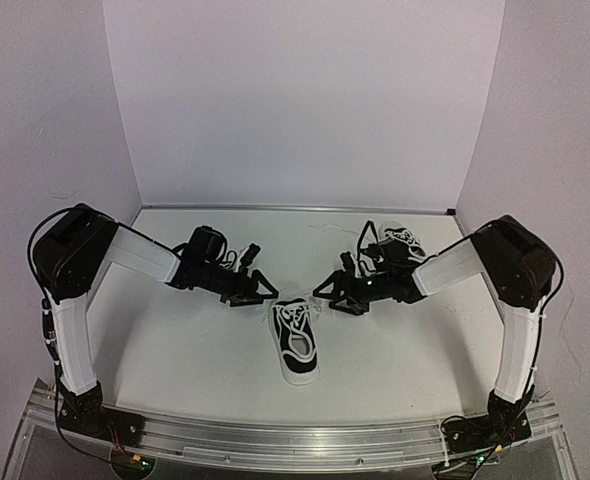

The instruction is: Tie the shoes

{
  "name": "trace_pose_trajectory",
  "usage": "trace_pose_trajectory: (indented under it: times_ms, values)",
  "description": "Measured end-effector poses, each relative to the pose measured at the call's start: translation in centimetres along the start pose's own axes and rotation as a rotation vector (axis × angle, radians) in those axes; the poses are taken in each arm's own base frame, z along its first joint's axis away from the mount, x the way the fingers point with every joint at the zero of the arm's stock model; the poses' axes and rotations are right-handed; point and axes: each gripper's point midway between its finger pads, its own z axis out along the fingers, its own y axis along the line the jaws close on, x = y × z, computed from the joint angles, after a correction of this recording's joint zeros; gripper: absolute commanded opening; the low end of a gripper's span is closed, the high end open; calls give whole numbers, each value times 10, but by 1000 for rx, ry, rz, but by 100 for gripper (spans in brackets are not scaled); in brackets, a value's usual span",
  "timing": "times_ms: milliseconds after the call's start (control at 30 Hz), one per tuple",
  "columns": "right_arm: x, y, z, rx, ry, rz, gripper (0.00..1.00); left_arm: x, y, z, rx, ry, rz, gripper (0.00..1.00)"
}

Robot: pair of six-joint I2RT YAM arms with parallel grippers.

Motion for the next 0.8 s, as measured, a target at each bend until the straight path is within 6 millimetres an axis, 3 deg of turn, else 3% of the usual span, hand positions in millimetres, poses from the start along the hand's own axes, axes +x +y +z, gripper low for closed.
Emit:
trace_pose_trajectory:
  times_ms: [200, 333, 433, 467, 667, 800]
  values:
    - [-2, 5, 20, -44, 24, 23, 49, -1, 0, -3, -17, -4, 3, 74]
    - [-2, 5, 24, -57, 32, 52, 27, -1, 0, -3, -21, -4, 11, 74]
    - [-5, 10, 24, -70, 29, 61, 3, -1, 0, -3, -21, -4, 14, 74]
    - [-8, 12, 24, -79, 24, 53, 0, -1, 0, -3, -21, -4, 16, 74]
    - [-22, 32, 20, -119, -8, 17, 0, -3, -2, -5, -21, -11, 24, 75]
    - [-35, 59, 5, -158, -45, -37, 0, -3, -3, -7, -31, -10, 22, 75]
